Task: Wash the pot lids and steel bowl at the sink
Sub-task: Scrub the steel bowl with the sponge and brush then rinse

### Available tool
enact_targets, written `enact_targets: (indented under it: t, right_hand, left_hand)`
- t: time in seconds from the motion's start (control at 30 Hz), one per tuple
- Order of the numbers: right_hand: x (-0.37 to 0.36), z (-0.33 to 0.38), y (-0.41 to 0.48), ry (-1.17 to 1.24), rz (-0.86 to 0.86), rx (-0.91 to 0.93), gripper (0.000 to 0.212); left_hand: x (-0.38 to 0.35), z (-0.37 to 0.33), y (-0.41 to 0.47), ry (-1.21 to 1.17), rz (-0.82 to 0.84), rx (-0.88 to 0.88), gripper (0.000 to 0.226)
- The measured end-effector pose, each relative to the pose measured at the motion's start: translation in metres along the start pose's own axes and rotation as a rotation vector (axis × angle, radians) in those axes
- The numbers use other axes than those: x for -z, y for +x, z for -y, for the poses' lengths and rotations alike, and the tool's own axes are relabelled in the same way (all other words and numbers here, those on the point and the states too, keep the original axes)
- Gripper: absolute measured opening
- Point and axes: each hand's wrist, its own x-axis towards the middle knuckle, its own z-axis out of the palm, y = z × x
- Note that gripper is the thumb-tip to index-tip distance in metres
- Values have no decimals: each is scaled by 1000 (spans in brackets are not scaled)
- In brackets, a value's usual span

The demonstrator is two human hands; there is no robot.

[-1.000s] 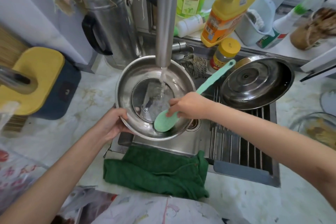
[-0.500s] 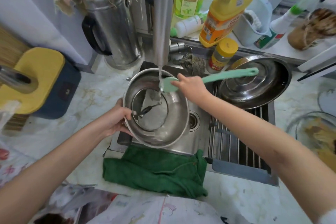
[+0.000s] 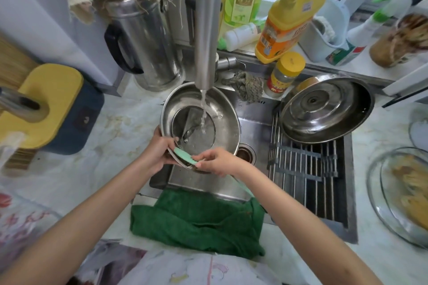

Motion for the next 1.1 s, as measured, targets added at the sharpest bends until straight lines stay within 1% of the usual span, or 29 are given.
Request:
enact_targets:
  t: [0.07,0.1,0.13,0.2,0.27,0.3,0.33,0.37,0.4,0.43,0.47,0.5,0.57,0.6,0.63,0.67,0.7,0.73,0.77,0.8,0.83,0.93,1.0,1.03,1.07,1.1]
  right_hand:
    - [7,-8,-2,-166,-49,-35,34]
    - [14,-13,-3,-268,-104,-56,34]
    - [21,-19,-3,-377,-187,-93,32]
    - [36,-27,-5,-591,-409,-179,32]
    - [51,-27,-5,-795,-606,-184,42]
    - [55,-25,-5,-850,-695,-155,47]
    - [56,-24,-5,-841,-797,-107,50]
    - [56,-24,-7,-739,-904,-66,54]
    - [57,-24,-8,-547,-991,-49,59]
    - [58,-24,-8,-314,-1031,-64,64]
    - [60,-26,-7,-100,-1001,-102,68]
    - [61,-25,-8,77,-921,-148,69]
    - [56,-28,-9,393,-685,-160,69]
    - [52,-30,-9,546,-575,-141,64]
    - [48,-31,-9,690,-499,-108,53]
    - [44,-29,-10,807,-455,-76,39]
    - [42,-27,-12,869,-453,-56,30]
    - [42,-24,-14,868,-481,-47,23]
    - [42,-21,-17,819,-528,-43,20]
    - [44,-18,-20,742,-588,-37,18]
    - [45,-14,-25,671,-644,-21,18]
    - [48,-1,-44,499,-808,51,19]
    - [51,10,-60,351,-955,79,15]
    - [52,15,-68,290,-1013,81,15]
    - [52,20,-75,238,-1056,76,18]
    - [53,24,-82,180,-1089,66,20]
  left_hand:
    - [1,0,-2,1,13,-22,76]
    - [2,-1,-3,2,16,-33,78]
    - [3,-2,-5,13,22,-45,79]
    - [4,-3,-10,59,46,-59,83]
    - [3,-1,-15,73,52,-57,85]
    - [3,0,-17,61,47,-58,84]
    - [4,-1,-19,42,37,-66,82]
    - [5,-1,-20,19,28,-80,80]
    - [6,-2,-22,-4,22,-96,78]
    - [8,-3,-22,-27,17,-112,76]
    - [9,-3,-24,-56,17,-123,75]
    - [10,-4,-26,-89,17,-128,74]
    - [13,-3,-27,-151,38,-128,75]
    - [13,-3,-28,-173,58,-132,76]
    - [12,-2,-29,-189,73,-139,78]
    - [12,-2,-31,-201,89,-146,77]
    - [11,-2,-32,-209,98,-143,73]
    - [10,-2,-33,-211,109,-136,63]
    - [9,-2,-35,-213,119,-130,49]
    - [8,-1,-37,-215,134,-122,36]
    - [7,0,-38,-223,154,-109,28]
    - [6,0,-33,-222,200,-41,25]
    - [0,4,-21,-92,157,-13,24]
    - [-3,8,-13,31,69,-43,25]
    - [-8,13,-7,190,-39,-113,43]
    - [-12,19,-2,385,-163,-216,73]
